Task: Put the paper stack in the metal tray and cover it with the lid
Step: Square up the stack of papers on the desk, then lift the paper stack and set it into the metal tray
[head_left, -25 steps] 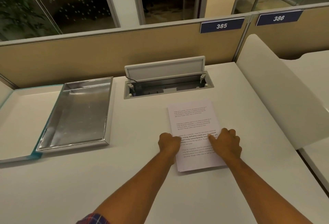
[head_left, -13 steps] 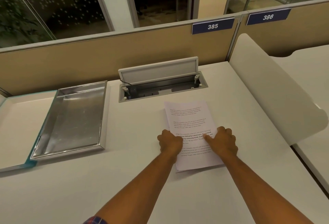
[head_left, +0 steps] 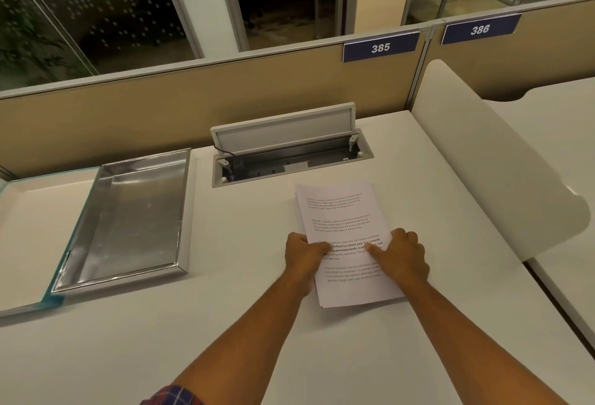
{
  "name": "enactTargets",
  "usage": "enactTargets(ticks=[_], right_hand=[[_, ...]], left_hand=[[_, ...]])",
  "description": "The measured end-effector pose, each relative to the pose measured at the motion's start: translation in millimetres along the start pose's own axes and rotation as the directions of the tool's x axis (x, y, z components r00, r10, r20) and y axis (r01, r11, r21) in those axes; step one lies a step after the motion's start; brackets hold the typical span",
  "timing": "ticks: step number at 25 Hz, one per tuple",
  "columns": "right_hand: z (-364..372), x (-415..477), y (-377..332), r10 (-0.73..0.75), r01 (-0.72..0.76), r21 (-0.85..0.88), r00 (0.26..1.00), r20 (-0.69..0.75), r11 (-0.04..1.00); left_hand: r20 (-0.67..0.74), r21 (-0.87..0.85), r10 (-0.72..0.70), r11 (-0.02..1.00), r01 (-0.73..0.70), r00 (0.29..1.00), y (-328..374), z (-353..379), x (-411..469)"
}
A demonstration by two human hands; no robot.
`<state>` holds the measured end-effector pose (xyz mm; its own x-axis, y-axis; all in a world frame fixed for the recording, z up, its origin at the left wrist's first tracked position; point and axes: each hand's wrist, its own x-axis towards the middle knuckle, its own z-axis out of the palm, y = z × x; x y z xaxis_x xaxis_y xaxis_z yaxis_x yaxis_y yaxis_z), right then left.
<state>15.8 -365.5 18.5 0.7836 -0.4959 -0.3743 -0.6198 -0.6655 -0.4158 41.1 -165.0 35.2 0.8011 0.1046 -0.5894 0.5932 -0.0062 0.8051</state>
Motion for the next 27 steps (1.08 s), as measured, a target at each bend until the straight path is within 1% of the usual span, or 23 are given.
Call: enactTargets(ticks=[3, 5, 8, 9, 11, 14, 16, 17, 19, 20, 23, 27], right_hand=[[1, 2, 2, -0.004, 0.004, 0.017, 1.0, 0.001, 1.0], [1, 2, 2, -0.004, 0.004, 0.02, 1.0, 0.006, 1.0], [1, 3, 2, -0.004, 0.004, 0.02, 1.0, 0.014, 1.0], [0, 4, 3, 0.0, 0.0, 0.022, 1.0, 0.023, 1.0], [-2, 9, 4, 0.015, -0.017, 0.042, 0.998, 0.054, 0.999], [-7, 19, -1, 0.04, -0.051, 0.171, 0.997, 0.062, 0.984], [-13, 22, -11, 0.016, -0.04, 0.287, 0.996, 0.087, 0.957], [-15, 21, -18, -0.013, -0.038, 0.37, 0.991, 0.135, 0.928], [-15, 10, -30, -0.076, -0.073, 0.539, 0.965, 0.251, 0.839], [-14, 1, -35, -0.101, -0.083, 0.583, 0.956, 0.275, 0.808], [-3, -32, -55, -0.174, -0.003, 0.631, 0.96, 0.22, 0.776], [16, -85, -92, -0.292, 0.169, 0.696, 0.954, 0.061, 0.697]], left_hand=[[0.012, 0.032, 0.003, 0.999, -0.003, 1.0, -5, -5, 7], [0.007, 0.028, -0.021, 0.999, 0.02, 1.0, -5, -7, 10], [0.051, 0.077, -0.038, 0.996, 0.034, 0.998, 1, -9, 13], [0.068, 0.096, -0.025, 0.995, 0.018, 0.997, 3, -9, 11], [0.09, 0.132, 0.05, 0.989, -0.062, 0.995, 5, -9, 6], [0.114, 0.136, 0.19, 0.969, -0.205, 0.975, 7, -15, -1], [0.14, 0.12, 0.236, 0.96, -0.253, 0.962, 9, -27, -8], [0.152, 0.12, 0.248, 0.956, -0.267, 0.957, 9, -37, -12], [0.159, 0.128, 0.271, 0.948, -0.292, 0.949, 9, -59, -20], [0.153, 0.132, 0.287, 0.942, -0.307, 0.946, 7, -71, -24], [0.118, 0.163, 0.345, 0.918, -0.361, 0.931, 1, -110, -36], [0.027, 0.184, 0.431, 0.885, -0.428, 0.902, -2, -166, -49]])
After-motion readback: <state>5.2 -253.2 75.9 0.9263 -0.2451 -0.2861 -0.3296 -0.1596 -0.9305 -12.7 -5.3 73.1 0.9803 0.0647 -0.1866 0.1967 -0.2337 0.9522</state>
